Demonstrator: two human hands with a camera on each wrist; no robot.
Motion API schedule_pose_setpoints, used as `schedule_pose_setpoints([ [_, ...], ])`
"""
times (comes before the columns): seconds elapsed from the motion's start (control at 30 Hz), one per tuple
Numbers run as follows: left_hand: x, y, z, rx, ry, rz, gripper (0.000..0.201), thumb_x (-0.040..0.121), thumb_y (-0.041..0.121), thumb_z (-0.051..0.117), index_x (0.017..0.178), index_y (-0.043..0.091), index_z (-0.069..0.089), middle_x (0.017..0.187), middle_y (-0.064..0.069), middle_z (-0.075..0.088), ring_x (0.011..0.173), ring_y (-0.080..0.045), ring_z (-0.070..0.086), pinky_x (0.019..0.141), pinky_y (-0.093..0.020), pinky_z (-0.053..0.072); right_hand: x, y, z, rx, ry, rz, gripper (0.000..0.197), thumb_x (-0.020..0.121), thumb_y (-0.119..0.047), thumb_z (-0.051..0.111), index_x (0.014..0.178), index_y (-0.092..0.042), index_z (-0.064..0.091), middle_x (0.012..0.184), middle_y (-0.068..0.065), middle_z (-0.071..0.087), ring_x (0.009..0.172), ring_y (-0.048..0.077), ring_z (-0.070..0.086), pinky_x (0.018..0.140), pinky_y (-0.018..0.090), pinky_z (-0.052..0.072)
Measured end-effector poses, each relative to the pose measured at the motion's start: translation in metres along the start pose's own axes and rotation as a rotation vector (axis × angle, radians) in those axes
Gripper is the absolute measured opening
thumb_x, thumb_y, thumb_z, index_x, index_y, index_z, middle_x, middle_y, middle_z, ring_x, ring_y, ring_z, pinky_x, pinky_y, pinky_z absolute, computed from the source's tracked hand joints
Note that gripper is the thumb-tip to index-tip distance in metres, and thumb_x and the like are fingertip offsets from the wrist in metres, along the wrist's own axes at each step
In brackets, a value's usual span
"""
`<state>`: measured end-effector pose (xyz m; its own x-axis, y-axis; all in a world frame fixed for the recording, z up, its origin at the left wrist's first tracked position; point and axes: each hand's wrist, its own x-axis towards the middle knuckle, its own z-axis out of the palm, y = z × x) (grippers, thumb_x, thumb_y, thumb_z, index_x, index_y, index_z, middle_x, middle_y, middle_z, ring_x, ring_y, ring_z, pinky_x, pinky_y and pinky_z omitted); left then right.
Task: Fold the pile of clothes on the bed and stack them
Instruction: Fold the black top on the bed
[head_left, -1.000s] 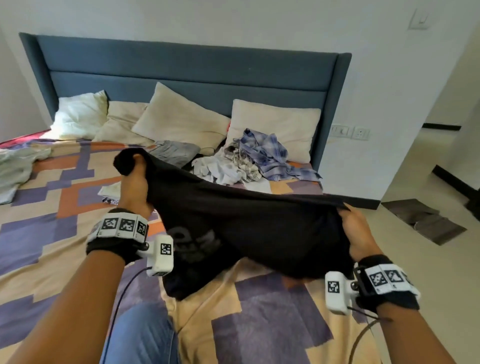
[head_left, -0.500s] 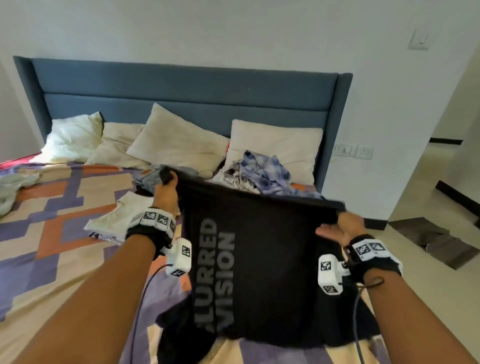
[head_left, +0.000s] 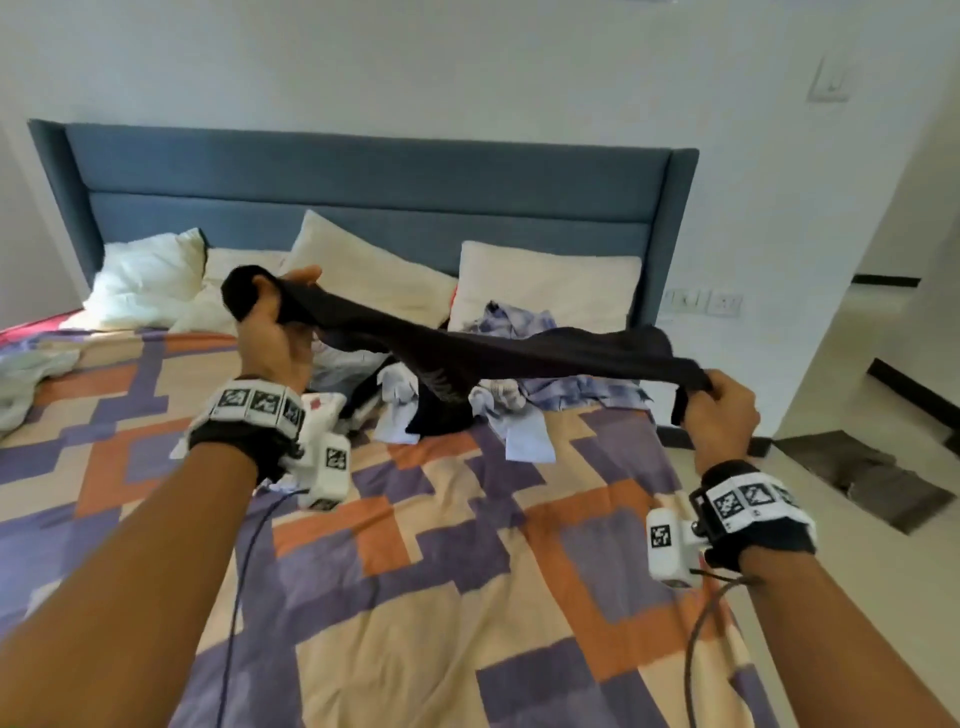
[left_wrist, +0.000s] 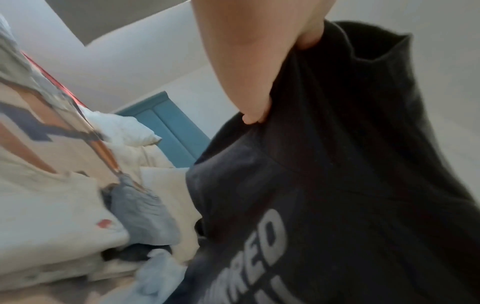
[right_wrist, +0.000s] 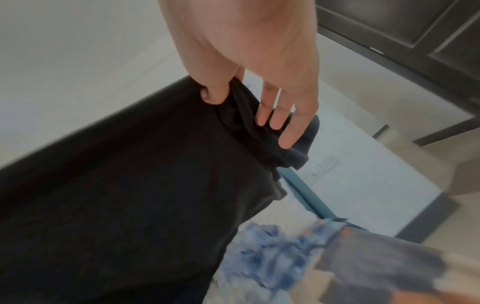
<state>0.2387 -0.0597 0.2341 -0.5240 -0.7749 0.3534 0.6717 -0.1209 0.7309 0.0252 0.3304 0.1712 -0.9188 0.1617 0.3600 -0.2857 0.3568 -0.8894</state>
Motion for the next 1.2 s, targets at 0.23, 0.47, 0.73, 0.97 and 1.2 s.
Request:
schedule_pose_setpoints([
  [0.23, -0.112, -0.016, -0.119, 1.077, -0.066, -0.234, 0.030, 0.102, 0.018, 0.048, 0.125, 0.002, 0.058, 0.116, -0.013, 0.057, 0.102, -0.019, 0.049, 0.086, -0.032, 0.037, -0.096, 0.119, -0.032, -0.560, -0.218, -0.040, 0.046, 0.071, -0.034, 0.045, 0.105, -0.020, 0.073, 0.103, 0.020, 0.065, 0.094, 0.042, 0.060, 0.075, 0.045, 0.055],
  [0.47, -0.187, -0.017, -0.215, 1.140, -0.626, -0.971, 0.027, 0.098, 0.003, 0.048, 0.120, 0.001, 0.062, 0.114, -0.015, 0.068, 0.097, -0.020, 0.066, 0.082, -0.031, 0.058, -0.186, 0.193, -0.089, -0.817, -0.578, -0.031, 0.019, 0.073, -0.012, 0.076, 0.092, -0.018, 0.079, 0.115, 0.016, 0.062, 0.103, 0.043, 0.059, 0.087, 0.051, 0.052],
  [0.73, -0.204, 0.003, -0.231, 1.845, -0.877, -1.099, 0.025, 0.088, 0.007, 0.065, 0.111, 0.011, 0.071, 0.097, 0.003, 0.065, 0.092, -0.012, 0.058, 0.080, -0.021, 0.046, -0.193, 0.198, -0.110, -0.624, -0.830, 0.069, 0.042, 0.060, 0.014, 0.076, 0.057, -0.026, 0.065, 0.076, 0.000, 0.067, 0.087, 0.024, 0.063, 0.085, 0.029, 0.045],
  [0.97, -0.191, -0.031, -0.110, 1.703, -0.858, -0.572, 0.043, 0.090, 0.001, 0.059, 0.130, 0.018, 0.060, 0.124, -0.008, 0.063, 0.115, -0.024, 0.058, 0.102, -0.030, 0.039, -0.171, 0.183, -0.111, -0.456, -0.229, 0.361, 0.021, 0.088, -0.016, 0.068, 0.104, -0.003, 0.066, 0.106, 0.023, 0.068, 0.103, 0.042, 0.062, 0.093, 0.045, 0.046],
  [1.2, -0.296, -0.185, -0.011, 1.393, -1.052, -0.686, 0.058, 0.095, 0.034, 0.059, 0.148, 0.030, 0.036, 0.157, -0.013, 0.029, 0.145, -0.028, 0.026, 0.118, -0.042, 0.022, -0.159, 0.199, -0.100, -0.526, -0.340, 0.522, 0.037, 0.088, -0.032, 0.070, 0.106, -0.001, 0.066, 0.111, 0.026, 0.065, 0.109, 0.044, 0.058, 0.094, 0.048, 0.048],
])
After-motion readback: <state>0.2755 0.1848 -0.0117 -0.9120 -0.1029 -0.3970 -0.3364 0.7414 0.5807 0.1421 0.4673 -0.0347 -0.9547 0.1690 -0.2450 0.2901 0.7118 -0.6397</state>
